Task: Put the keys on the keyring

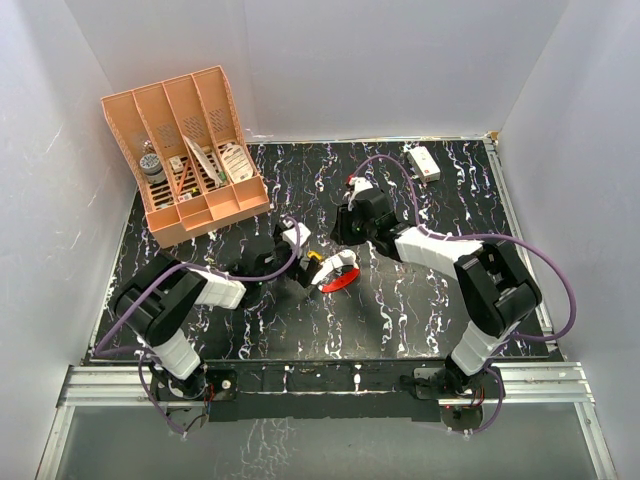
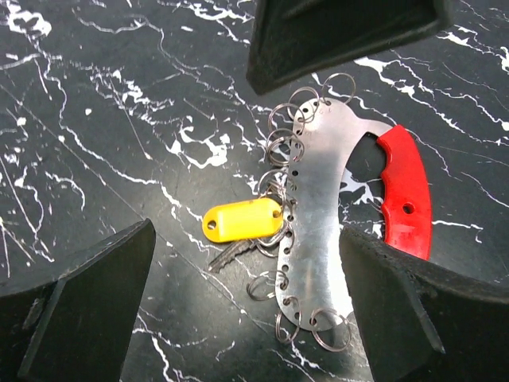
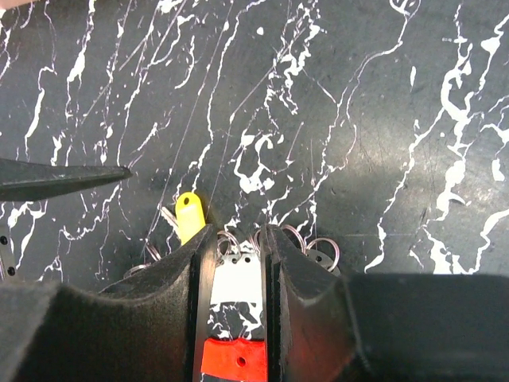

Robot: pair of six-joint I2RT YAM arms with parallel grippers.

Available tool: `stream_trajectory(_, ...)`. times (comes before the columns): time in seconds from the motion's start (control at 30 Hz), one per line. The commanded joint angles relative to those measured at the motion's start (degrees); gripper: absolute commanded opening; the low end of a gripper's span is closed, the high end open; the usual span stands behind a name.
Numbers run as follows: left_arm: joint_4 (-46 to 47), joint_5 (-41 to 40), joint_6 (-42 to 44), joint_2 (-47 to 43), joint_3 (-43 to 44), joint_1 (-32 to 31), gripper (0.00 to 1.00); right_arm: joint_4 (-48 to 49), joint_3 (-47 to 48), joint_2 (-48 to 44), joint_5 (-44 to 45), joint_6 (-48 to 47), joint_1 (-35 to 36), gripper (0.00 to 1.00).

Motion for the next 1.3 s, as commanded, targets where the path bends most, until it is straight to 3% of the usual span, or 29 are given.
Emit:
stream_trajectory(0.0, 8.79, 2.19, 4.87, 1.81, -0.58, -0.47, 0.99, 2.5, -0.84, -2.22, -1.6, -0.15, -0.7, 0.27)
stream_trajectory(0.43, 12.56, 2.79, 10.17, 6.03, -0.45, -0.63, 0.97, 2.49, -3.77, -3.71, -4.76, -1.13, -1.8, 0.27)
stream_trajectory(1.27, 18.62, 5.85, 12.61, 11.75, 1.14, -0.74, 0.79, 4.41, -7.56, -4.58, -7.87, -1.5, -1.78, 0.27)
